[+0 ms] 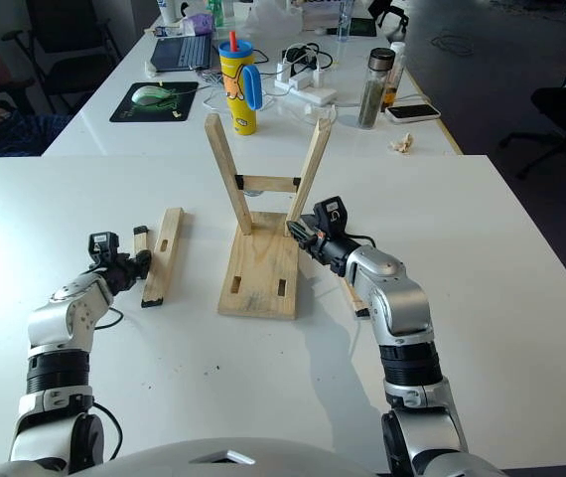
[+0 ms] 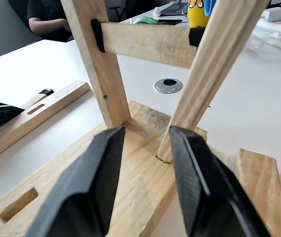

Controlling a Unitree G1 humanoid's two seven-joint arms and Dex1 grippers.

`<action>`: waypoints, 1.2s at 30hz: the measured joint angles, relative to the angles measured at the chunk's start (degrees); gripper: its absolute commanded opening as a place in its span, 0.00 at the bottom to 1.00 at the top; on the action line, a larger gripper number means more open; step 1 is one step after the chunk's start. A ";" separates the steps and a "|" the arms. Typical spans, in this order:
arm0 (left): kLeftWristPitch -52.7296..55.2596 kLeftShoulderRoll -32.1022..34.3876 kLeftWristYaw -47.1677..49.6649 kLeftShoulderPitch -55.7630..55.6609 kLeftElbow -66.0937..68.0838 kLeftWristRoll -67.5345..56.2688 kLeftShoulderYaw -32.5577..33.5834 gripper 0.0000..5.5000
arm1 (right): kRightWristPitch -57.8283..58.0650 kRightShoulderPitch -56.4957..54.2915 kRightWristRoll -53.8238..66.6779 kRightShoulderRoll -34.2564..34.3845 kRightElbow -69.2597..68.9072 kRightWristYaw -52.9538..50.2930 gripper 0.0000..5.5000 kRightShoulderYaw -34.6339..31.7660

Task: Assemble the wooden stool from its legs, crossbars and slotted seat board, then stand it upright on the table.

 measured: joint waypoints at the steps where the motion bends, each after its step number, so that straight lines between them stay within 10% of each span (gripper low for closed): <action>1: 0.22 0.26 -0.23 -0.12 0.32 0.02 -0.32 0.45 | 0.07 0.00 0.02 0.09 0.00 -0.10 0.30 0.09; 13: -2.62 3.52 -1.18 0.30 3.05 2.24 -3.46 0.24 | 1.36 -0.93 2.18 0.69 -0.57 -1.08 0.31 -0.32; 27: -17.61 2.67 1.39 2.85 -1.84 4.89 -2.65 0.24 | 2.14 -0.95 11.14 1.54 -4.91 2.55 0.31 -1.57; 36: -32.92 7.01 -12.21 8.37 -21.83 3.61 -8.25 0.24 | 17.21 -1.98 30.51 5.33 -5.06 0.66 0.56 -12.20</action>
